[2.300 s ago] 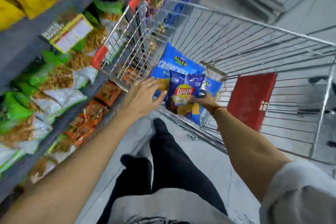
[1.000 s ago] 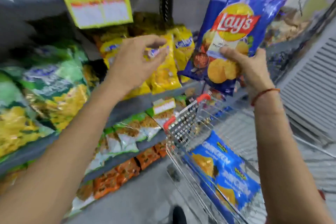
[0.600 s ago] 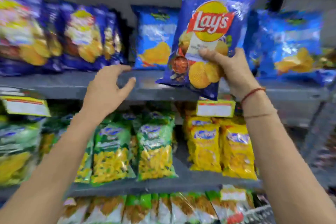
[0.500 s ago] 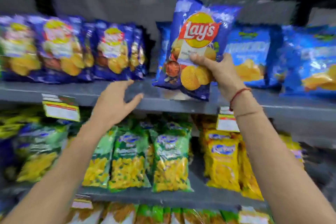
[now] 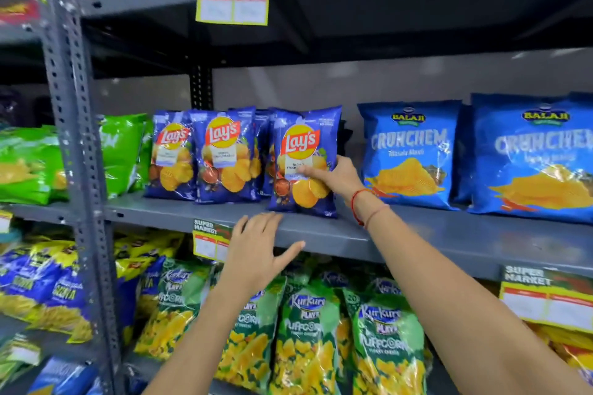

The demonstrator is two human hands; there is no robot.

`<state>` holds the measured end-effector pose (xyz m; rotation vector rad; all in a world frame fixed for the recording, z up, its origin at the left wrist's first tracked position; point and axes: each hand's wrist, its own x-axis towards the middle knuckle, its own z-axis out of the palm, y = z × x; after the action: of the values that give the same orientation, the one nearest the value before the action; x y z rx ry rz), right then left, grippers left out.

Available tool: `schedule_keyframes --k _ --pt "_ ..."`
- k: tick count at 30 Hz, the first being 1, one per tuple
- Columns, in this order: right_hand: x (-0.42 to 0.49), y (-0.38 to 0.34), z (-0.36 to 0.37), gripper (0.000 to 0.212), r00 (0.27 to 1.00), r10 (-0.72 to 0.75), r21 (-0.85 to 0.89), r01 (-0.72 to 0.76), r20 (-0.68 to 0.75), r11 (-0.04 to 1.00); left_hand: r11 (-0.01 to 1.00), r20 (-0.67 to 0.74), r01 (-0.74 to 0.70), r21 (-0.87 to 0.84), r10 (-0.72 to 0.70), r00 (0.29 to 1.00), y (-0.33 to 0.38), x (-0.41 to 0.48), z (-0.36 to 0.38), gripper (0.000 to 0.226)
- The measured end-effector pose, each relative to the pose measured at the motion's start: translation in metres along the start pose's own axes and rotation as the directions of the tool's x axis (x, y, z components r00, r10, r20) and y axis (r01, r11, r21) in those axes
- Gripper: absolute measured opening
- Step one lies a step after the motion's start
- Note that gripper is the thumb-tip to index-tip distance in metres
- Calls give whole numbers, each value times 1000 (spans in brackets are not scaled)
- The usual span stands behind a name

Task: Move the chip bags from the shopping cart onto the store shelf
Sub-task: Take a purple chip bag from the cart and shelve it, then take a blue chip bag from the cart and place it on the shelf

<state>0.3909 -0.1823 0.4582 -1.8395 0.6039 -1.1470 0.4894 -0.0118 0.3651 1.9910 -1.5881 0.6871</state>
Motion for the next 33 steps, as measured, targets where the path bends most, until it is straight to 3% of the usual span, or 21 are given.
schedule_keyframes --k 3,7,12,15,18,21,25,28,33 --pt "6 8 9 56 999 2 -29 -3 -35 1000 1000 -43 -5 -6 4 999 -1 -2 5 72" --pt "5 7 15 36 998 -36 -135 28 -59 990 1000 -79 -4 -29 1 997 -2 -2 8 71" --pt "-12 9 1 78 987 -64 -225 29 -149 974 998 -88 -9 -55 4 996 -2 -4 8 71" --pt "-43 1 -25 61 972 -144 -272 90 -185 958 995 -111 -6 -97 -5 994 5 -6 7 72" --pt "-90 -2 -58 40 944 -222 -279 151 -244 948 975 -212 -18 -223 -30 977 27 -13 12 58" --pt "-145 0 -93 23 893 -298 -316 191 -336 929 924 -359 -149 -352 13 933 68 -25 24 36" --pt "-221 18 -142 18 834 -258 -335 95 -487 937 788 -509 -403 -465 135 850 138 -50 53 19" --pt "-277 43 -183 15 797 -158 -297 -27 -582 954 643 -425 -468 -606 237 874 194 -75 83 21" --pt "-387 115 -250 8 674 115 -183 -355 -729 917 503 -94 -348 -791 462 882 281 -129 144 19"
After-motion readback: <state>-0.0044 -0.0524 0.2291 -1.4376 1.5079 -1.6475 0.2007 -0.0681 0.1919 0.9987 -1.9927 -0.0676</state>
